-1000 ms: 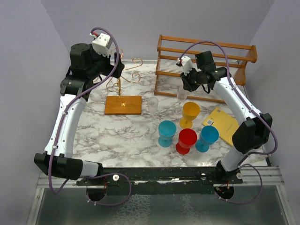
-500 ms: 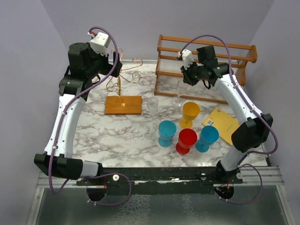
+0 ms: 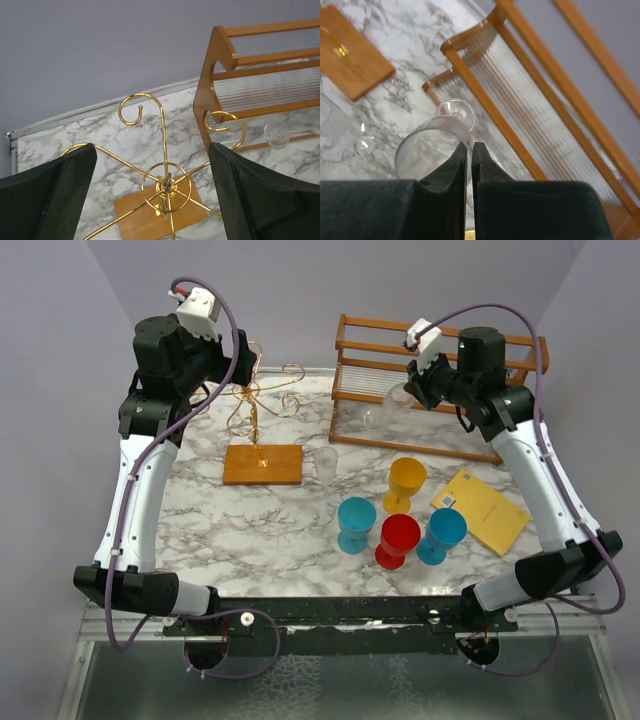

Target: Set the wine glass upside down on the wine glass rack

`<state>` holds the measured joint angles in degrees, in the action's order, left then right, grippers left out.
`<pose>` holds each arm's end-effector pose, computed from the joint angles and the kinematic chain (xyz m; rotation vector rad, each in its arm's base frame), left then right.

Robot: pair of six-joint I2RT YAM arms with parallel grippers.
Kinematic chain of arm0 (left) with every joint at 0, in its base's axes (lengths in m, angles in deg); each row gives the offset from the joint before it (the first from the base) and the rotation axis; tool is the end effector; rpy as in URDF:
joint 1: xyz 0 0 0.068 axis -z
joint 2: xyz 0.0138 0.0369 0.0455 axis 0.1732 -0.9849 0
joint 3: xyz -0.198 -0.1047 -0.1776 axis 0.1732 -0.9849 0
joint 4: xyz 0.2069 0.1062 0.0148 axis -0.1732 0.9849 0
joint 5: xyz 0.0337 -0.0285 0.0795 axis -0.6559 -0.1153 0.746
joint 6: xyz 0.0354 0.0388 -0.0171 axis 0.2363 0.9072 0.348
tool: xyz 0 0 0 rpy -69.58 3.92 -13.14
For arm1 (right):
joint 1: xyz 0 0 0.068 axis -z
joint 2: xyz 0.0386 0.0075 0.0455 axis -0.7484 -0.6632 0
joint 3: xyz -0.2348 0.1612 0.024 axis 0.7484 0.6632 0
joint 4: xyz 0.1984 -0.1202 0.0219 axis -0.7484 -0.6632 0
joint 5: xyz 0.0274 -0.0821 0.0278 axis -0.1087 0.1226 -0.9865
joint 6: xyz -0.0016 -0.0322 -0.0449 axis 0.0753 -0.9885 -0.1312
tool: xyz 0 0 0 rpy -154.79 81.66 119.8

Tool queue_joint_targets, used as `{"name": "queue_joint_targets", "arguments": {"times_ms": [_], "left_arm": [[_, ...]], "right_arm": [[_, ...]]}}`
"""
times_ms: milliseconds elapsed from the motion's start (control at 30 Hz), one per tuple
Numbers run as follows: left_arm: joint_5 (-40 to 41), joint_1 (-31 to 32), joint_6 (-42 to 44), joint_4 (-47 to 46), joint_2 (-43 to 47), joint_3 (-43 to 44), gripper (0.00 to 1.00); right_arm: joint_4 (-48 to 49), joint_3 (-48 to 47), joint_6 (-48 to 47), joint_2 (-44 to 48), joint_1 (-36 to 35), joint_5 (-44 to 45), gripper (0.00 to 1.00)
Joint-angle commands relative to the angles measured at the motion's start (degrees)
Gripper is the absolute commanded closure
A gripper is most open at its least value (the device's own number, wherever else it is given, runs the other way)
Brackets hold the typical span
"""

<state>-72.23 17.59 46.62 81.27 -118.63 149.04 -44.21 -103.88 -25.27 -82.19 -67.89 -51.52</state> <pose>0.2560 -0.0432 0.4934 0.2630 1.7163 -0.3298 0.2775 0.1079 0.4344 -0.9078 1.9125 0.2342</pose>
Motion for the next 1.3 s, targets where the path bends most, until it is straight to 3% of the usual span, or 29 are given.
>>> {"name": "queue_joint_targets", "arguments": {"times_ms": [0, 333, 667, 867, 1267], "left_arm": [[-0.8, -0.1, -4.2, -3.0, -1.1, 4.4, 0.02], [-6.6, -0.1, -8.8, -7.0, -0.8, 6.9, 0.03], [-17.3, 0.8, -20.7, -14.2, -1.4, 7.2, 0.03], [-24.7, 1.1, -27.5, -21.5, 0.4, 1.3, 0.03], [-26.4, 5.0, -31.0, -23.7, -1.8, -1.1, 0.09]], "right_arm": [[7.0, -0.7, 2.7, 6.6, -0.2, 0.5, 0.99], [10.5, -4.7, 6.2, 13.0, -0.2, 1.3, 0.99], [12.7, -12.1, 10.9, 11.9, -0.2, -1.2, 0.99], [13.7, -14.2, 15.2, 11.1, -0.2, -4.9, 0.99], [15.4, -15.5, 20.4, 8.7, -0.2, -12.8, 0.99]]}}
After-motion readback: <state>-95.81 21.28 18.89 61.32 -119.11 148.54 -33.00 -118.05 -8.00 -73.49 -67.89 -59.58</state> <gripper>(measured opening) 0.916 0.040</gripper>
